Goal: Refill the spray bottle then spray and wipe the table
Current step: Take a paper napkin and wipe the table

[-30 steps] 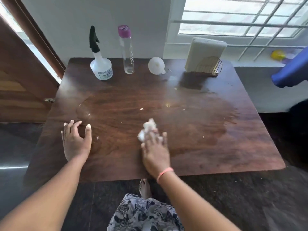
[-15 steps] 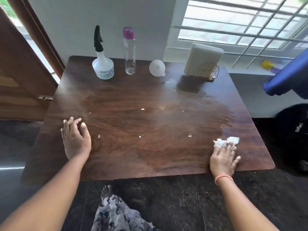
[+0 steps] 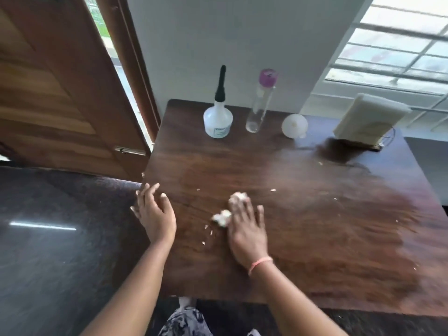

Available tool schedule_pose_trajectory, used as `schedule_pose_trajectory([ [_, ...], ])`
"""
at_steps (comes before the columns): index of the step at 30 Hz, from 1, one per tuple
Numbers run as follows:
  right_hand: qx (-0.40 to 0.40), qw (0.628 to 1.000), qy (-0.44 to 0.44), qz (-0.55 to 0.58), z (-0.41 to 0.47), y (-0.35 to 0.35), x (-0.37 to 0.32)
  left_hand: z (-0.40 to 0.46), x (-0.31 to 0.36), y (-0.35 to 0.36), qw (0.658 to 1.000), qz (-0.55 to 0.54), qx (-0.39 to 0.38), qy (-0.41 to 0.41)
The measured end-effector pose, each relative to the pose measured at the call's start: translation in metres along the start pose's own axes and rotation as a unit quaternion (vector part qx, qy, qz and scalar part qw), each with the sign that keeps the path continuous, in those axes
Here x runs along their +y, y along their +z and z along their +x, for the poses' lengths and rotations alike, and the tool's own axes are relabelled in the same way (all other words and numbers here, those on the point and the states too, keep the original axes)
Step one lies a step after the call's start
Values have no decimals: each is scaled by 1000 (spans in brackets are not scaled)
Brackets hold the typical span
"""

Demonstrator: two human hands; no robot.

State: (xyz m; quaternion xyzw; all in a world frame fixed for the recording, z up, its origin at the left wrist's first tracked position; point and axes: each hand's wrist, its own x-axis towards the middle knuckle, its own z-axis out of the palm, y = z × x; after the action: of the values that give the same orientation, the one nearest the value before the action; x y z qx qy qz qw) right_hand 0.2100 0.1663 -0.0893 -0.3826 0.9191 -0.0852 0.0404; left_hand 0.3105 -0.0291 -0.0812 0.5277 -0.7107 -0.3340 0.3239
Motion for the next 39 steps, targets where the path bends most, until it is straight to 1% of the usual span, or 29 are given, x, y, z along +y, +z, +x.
schedule_pose_trajectory([
  [1,12,998,64,-5,14,-3,24,10,-2,-1,1000,3,-1,-4],
  [3,19,981,192,1,40,-14,72,29,-7,-2,1000,10,-9,-11],
  [5,37,958,285,22,60,-26,104,43,-10,-1,1000,21,-21,-11],
  [6,46,948,314,37,67,-31,110,47,-10,-1,999,19,-25,-2],
  [8,62,940,330,69,87,-33,100,55,-13,1,999,-3,-36,23],
  [10,53,951,295,82,111,-26,69,63,-13,2,998,-28,-45,38],
  [13,21,977,195,86,151,-9,6,75,-8,7,996,-49,-62,48],
  [15,-4,990,115,79,170,0,-45,83,-4,8,995,-52,-71,48],
  [17,-27,996,6,80,174,5,-100,89,-3,7,994,-65,-69,49],
  [19,-55,990,-106,79,165,13,-146,95,-4,4,993,-93,-58,30],
  [21,-82,972,-208,68,141,20,-174,100,-7,-1,993,-111,-38,1],
  [22,-85,964,-242,64,125,23,-180,103,-8,-4,993,-112,-37,-16],
  [24,-74,959,-267,51,99,24,-176,106,-8,-7,989,-118,-68,-62],
  [26,-53,971,-232,31,90,20,-155,107,-8,-8,980,-124,-112,-106],
  [28,-30,989,-146,9,95,15,-117,106,-5,-10,972,-132,-136,-137],
  [30,-1,999,-37,-16,102,10,-67,104,-3,-12,967,-137,-143,-163],
  [32,2,996,85,-10,102,0,-13,103,-3,-13,963,-146,-138,-179],
  [33,-4,991,133,-5,97,-6,9,102,-4,-14,962,-150,-133,-186],
  [34,-8,986,164,0,91,-10,26,102,-4,-15,961,-153,-127,-190],
  [36,3,985,174,7,71,-14,37,102,-7,-16,960,-159,-117,-198],
  [39,12,991,135,2,36,-8,15,101,-9,-16,955,-184,-100,-210],
])
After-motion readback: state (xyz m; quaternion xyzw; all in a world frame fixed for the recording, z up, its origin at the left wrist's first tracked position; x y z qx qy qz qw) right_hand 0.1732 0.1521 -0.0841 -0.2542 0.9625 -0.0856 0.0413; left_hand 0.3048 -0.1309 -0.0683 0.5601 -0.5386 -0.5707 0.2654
